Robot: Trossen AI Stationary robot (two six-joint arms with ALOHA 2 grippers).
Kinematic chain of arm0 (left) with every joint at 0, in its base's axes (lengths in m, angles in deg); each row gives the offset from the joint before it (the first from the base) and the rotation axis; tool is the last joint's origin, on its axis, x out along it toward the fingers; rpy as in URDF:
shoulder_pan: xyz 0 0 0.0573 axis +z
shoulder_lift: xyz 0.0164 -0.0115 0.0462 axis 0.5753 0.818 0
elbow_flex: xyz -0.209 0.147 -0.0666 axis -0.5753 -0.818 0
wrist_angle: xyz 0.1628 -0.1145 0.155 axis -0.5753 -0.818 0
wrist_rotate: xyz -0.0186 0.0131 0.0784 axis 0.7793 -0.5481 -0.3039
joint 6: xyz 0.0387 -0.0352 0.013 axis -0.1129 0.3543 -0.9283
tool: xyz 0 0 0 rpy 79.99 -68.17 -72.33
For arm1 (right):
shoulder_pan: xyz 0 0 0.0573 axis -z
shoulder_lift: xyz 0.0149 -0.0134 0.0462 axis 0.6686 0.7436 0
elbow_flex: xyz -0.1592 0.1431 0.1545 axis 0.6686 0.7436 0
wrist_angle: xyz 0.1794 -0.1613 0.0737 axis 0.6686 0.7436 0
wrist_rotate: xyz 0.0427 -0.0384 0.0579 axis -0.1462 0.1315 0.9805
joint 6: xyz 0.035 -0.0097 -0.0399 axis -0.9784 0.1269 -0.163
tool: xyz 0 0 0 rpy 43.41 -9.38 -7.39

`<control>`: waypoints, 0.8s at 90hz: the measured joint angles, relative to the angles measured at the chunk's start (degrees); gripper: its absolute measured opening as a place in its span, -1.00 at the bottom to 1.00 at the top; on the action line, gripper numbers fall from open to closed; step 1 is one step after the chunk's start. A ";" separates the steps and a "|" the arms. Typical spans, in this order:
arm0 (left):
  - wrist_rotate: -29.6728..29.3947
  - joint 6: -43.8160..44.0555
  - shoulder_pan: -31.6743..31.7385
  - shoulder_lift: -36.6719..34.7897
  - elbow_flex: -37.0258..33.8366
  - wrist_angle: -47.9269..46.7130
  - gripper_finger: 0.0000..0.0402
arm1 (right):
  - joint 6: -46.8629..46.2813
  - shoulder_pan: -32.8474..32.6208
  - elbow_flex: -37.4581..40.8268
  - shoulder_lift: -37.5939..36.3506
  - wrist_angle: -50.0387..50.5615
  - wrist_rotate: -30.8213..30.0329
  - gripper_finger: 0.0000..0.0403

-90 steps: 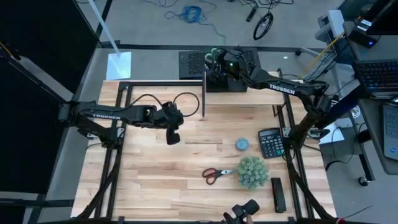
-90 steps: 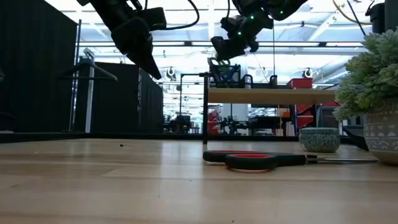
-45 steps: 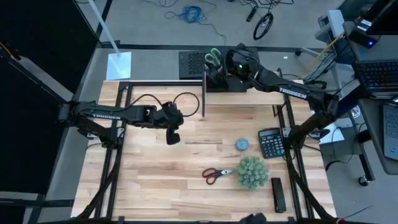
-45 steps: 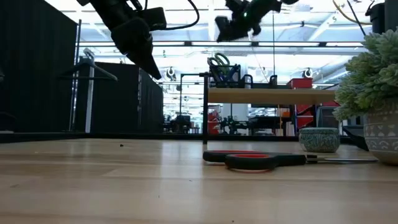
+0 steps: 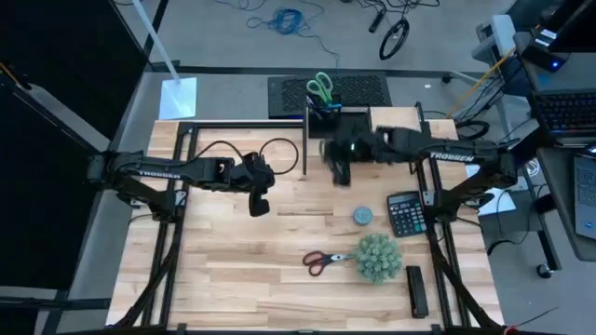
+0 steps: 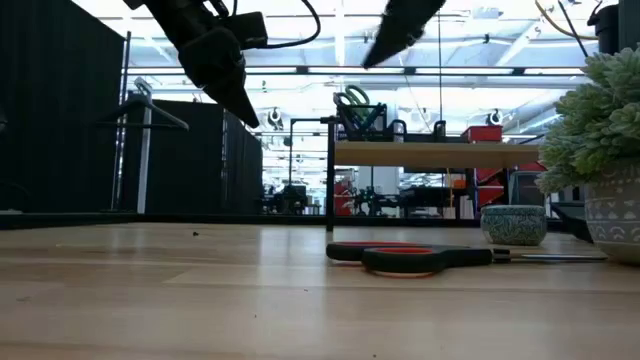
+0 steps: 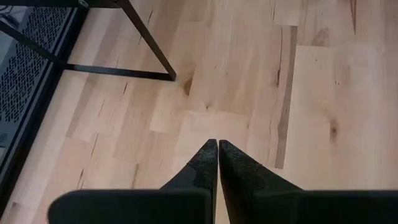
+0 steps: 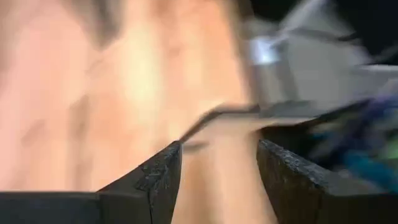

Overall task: Pick and place office supplies into organizer
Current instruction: Put the black scissors into the black desk organizer on the shelf

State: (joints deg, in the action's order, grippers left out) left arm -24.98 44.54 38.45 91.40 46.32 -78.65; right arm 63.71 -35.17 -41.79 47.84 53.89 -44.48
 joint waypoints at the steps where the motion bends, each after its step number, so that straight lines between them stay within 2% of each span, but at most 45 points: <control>1: 0.00 0.00 0.00 0.00 0.00 0.00 -0.98 | -0.47 -0.50 0.00 0.06 0.59 0.14 -0.06; 16: 0.00 0.01 0.00 0.00 0.00 0.06 -0.98 | -6.47 -8.19 0.00 2.02 3.25 0.38 -0.06; 34: 0.00 0.00 0.00 0.00 0.00 0.04 -0.98 | -10.21 -16.14 0.00 8.20 2.80 0.88 -0.06; 72: 0.00 0.00 0.00 0.00 0.00 0.07 -0.98 | -12.60 -25.76 0.00 24.18 -1.27 3.01 -0.06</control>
State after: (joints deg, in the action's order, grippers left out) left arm -24.98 44.54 38.45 91.40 46.32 -78.58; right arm 51.10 -60.93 -41.79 72.03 52.62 -41.48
